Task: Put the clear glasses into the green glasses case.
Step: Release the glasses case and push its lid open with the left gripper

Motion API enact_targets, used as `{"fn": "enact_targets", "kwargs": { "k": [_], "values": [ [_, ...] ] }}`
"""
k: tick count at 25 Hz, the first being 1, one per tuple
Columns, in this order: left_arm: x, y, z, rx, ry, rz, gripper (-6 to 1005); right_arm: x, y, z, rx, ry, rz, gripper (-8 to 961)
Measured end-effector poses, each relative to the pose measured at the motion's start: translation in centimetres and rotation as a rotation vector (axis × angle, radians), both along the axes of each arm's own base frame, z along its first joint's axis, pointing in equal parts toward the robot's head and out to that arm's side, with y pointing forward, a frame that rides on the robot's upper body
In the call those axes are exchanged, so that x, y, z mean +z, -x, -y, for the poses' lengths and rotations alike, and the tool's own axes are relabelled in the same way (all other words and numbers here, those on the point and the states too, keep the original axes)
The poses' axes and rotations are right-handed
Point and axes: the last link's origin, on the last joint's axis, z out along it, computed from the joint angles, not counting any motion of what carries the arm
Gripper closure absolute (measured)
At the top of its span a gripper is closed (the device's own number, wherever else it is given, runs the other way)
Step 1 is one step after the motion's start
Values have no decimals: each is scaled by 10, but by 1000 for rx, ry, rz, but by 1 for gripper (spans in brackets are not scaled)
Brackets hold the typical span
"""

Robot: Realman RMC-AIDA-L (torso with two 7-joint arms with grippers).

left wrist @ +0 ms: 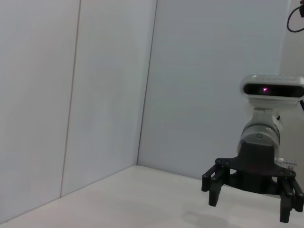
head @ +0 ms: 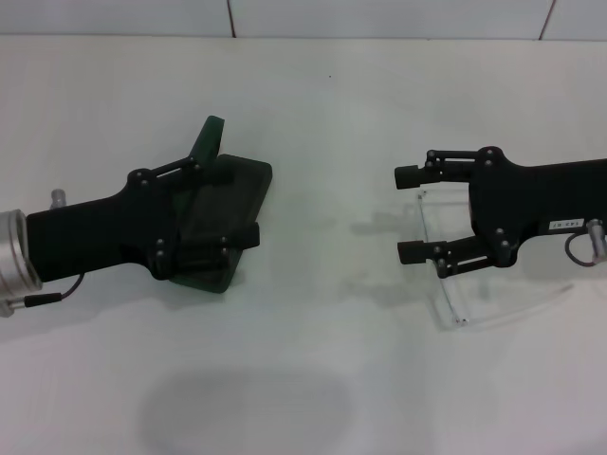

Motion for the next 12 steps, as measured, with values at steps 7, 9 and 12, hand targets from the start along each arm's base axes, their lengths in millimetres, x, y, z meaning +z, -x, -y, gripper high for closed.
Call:
{"fn": "enact_targets", "kwargs": {
  "k": [7, 9, 12],
  "values": [
    [2, -1, -4, 29, 4, 1, 117, -2, -1, 0, -7, -5, 1, 112],
    [4, -3, -11, 60, 4, -6, 118, -2, -1, -1, -11, -9, 4, 112],
    [11, -6, -27, 150, 8, -35, 120, -3, -1, -1, -15, -13, 6, 112]
  ]
}}
